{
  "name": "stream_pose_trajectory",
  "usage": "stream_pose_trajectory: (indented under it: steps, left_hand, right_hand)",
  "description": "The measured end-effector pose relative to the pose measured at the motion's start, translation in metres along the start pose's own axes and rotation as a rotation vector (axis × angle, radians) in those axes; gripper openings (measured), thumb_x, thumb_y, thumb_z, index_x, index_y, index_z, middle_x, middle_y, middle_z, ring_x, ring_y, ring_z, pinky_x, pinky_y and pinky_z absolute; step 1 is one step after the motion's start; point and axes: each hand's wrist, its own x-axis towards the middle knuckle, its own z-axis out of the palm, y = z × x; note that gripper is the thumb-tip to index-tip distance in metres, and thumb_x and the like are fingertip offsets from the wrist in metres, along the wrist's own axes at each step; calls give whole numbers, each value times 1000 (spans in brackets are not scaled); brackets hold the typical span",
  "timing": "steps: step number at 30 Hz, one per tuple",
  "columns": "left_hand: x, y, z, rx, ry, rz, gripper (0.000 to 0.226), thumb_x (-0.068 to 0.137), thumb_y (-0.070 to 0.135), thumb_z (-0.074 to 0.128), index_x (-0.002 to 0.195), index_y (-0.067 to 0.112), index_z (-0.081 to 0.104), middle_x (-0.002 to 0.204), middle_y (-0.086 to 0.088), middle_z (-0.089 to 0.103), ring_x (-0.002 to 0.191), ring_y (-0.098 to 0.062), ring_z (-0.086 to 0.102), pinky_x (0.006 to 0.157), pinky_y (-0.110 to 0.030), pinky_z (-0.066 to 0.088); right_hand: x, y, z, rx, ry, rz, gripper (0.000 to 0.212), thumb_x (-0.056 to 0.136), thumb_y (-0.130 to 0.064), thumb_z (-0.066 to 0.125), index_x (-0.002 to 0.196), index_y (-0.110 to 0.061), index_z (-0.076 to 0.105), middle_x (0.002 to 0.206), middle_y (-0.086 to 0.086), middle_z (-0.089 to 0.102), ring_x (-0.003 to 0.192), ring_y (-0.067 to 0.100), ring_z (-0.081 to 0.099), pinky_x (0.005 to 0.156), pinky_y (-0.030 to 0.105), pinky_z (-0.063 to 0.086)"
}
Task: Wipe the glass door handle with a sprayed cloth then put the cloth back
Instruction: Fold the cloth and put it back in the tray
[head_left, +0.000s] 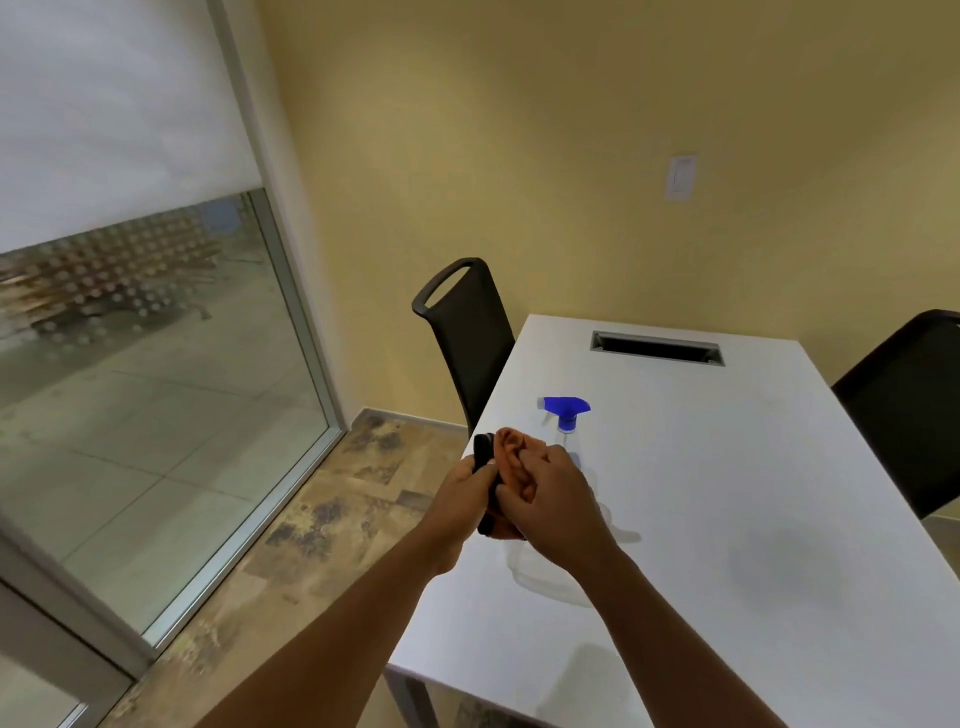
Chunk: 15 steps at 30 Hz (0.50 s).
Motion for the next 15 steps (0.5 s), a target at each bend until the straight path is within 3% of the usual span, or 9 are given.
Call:
stream_pose_trajectory:
  steps: [2, 4, 5, 8, 12, 15]
  left_hand:
    - [0, 6, 7, -58, -27, -5, 26, 109, 43, 38, 100, 33, 61, 101, 3, 70, 95, -13, 67, 102, -42, 55]
    - [4, 10, 10, -73, -57, 6, 21, 104, 49, 43, 95, 36, 58, 94, 10, 67, 89, -11, 66, 97, -40, 57]
    - [8, 10, 10, -39, -87, 25, 21, 99, 54, 49, 101, 36, 60, 95, 8, 71, 90, -13, 70, 92, -38, 59]
    - [23, 4, 5, 55, -186, 56, 51, 80, 64, 63, 121, 33, 62, 109, 5, 76, 101, -15, 75, 87, -33, 62]
    - [47, -4, -9, 98, -238, 59, 42, 86, 54, 67, 122, 32, 61, 109, 6, 76, 99, -13, 76, 81, -29, 63]
    - [70, -9, -23, 121, -261, 10, 38, 93, 38, 71, 126, 22, 62, 110, -1, 77, 99, -19, 76, 85, -32, 63]
  right_hand:
    - [5, 5, 1, 14, -26, 5, 54, 96, -44, 56, 142, -19, 48, 137, 5, 50, 114, 16, 56, 97, 23, 45]
    - [10, 9, 5, 3, -45, 10, 51, 95, -40, 59, 140, -19, 47, 135, 5, 49, 107, 14, 57, 93, 21, 45]
    - [13, 12, 10, 2, -48, 12, 52, 94, -36, 62, 139, -18, 45, 132, 5, 50, 103, 13, 56, 89, 19, 46]
    - [20, 21, 23, 66, -125, 22, 55, 90, -27, 66, 137, -18, 40, 127, 7, 56, 101, 14, 61, 78, 10, 48]
    - [23, 29, 7, 295, -261, 78, 37, 96, -11, 56, 133, -15, 50, 120, 11, 61, 109, 23, 63, 92, 28, 55]
    - [27, 39, 0, 468, -304, 164, 36, 98, -14, 52, 133, -23, 58, 110, -5, 64, 111, 18, 64, 97, 31, 54]
